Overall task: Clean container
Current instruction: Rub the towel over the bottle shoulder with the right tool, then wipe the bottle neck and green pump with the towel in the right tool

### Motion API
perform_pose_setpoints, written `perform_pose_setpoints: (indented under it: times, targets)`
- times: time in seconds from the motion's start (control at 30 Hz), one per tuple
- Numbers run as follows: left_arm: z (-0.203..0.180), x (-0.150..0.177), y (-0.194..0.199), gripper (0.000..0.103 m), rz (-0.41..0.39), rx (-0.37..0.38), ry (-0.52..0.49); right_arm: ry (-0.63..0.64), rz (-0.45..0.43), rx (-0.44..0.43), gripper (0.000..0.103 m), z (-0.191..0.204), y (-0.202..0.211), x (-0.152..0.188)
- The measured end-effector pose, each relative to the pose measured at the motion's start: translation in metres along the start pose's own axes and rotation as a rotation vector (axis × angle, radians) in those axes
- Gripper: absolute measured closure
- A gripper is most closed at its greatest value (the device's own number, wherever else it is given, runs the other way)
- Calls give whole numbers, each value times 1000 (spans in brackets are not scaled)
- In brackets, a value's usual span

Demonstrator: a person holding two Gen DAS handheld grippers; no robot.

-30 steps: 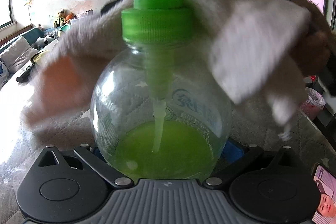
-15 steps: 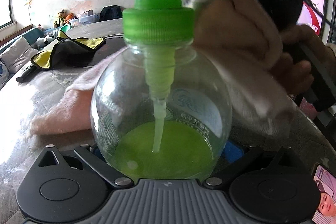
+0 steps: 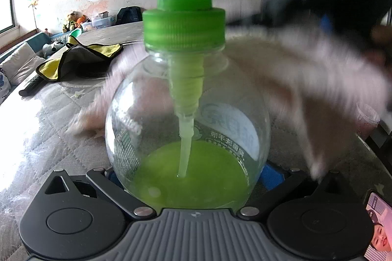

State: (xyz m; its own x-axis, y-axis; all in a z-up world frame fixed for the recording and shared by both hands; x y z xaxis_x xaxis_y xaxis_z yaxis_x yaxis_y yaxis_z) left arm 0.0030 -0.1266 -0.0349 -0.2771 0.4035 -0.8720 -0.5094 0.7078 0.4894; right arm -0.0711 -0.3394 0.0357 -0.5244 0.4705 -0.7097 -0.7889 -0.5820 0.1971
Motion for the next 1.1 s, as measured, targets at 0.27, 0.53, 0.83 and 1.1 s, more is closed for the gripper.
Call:
perform_pose_setpoints:
  times: [0.27, 0.53, 0.83, 1.1]
  targets:
    - [3, 0, -1, 0, 0, -4, 6, -81, 20, -96, 66, -1, -41, -5]
    - [6, -1, -2, 0, 1, -6, 6, -167, -7, -135, 67, -22, -45, 2]
    - [3, -1, -2, 0, 1, -8, 3, -148, -8, 5, 69, -43, -34, 13]
    - [7, -1, -4, 0, 1, -8, 3, -20, -121, -5, 71, 2, 1, -12]
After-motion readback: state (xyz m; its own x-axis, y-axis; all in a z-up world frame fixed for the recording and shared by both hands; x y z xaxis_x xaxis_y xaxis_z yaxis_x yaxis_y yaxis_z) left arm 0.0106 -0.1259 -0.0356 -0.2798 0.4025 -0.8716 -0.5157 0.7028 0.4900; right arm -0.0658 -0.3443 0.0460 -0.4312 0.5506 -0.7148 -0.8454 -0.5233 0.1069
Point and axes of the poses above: each gripper's, at about its wrist camera, not at the fingertips, and y roughly against the way its jaws point, z to its left, x to its underside, the point moved 3 cm from there along -y, roughly the way its jaws point, and after that the axes turned 10 degrees about -z, right-handed, at the moved point
